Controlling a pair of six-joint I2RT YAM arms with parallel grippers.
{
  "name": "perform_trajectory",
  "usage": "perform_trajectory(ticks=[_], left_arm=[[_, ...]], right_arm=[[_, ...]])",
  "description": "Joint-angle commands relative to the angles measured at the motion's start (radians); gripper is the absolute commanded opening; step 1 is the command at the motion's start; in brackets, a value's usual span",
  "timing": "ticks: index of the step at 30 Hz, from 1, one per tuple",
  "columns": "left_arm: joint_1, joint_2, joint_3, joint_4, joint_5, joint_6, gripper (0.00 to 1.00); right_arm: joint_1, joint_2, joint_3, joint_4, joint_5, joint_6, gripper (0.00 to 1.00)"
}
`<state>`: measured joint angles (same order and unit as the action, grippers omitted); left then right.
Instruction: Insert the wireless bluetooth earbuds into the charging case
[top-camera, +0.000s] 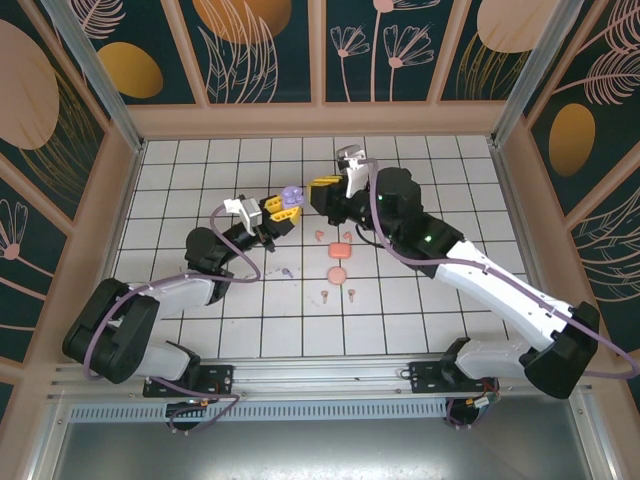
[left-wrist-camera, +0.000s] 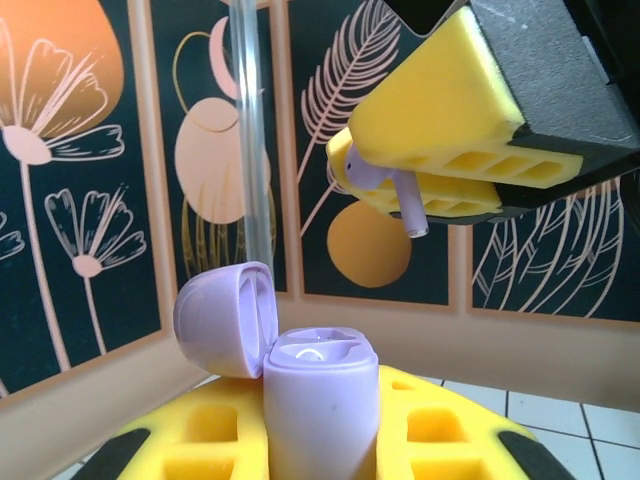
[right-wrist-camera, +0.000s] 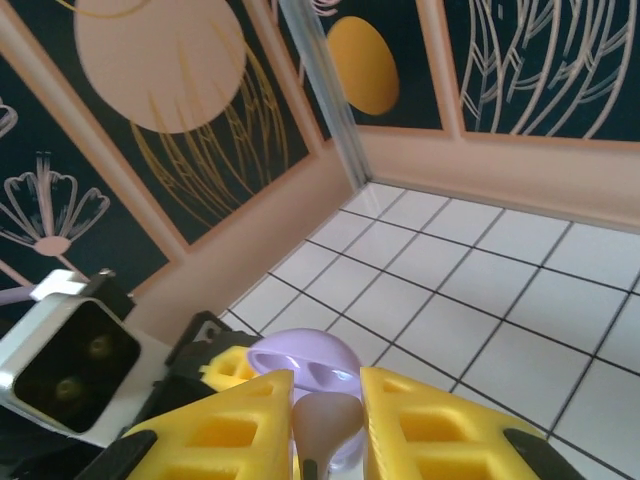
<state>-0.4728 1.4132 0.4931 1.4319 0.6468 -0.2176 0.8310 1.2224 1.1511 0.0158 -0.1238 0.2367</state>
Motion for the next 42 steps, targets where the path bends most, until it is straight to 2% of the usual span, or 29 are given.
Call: perform_trajectory(ticks=[1,9,42], left_arm=[[-0.013,0.016,0.040,0.076,0.070,-0.039,0.00],[-0.021,0.031,0.056,0.089,0.096,-0.066,0.00],[-0.036,0.033,0.068,0.110,0.118,-0.110,0.00]], right_arm=[[0.008,-0.032,-0.038,0.118,-0.075,-0.030,0.22],[0.029,-0.051,-0.078,0.156,-0.118,-0.042,0.22],[0.023,0.012,-0.086,0.180,-0.062,-0.045,0.20]])
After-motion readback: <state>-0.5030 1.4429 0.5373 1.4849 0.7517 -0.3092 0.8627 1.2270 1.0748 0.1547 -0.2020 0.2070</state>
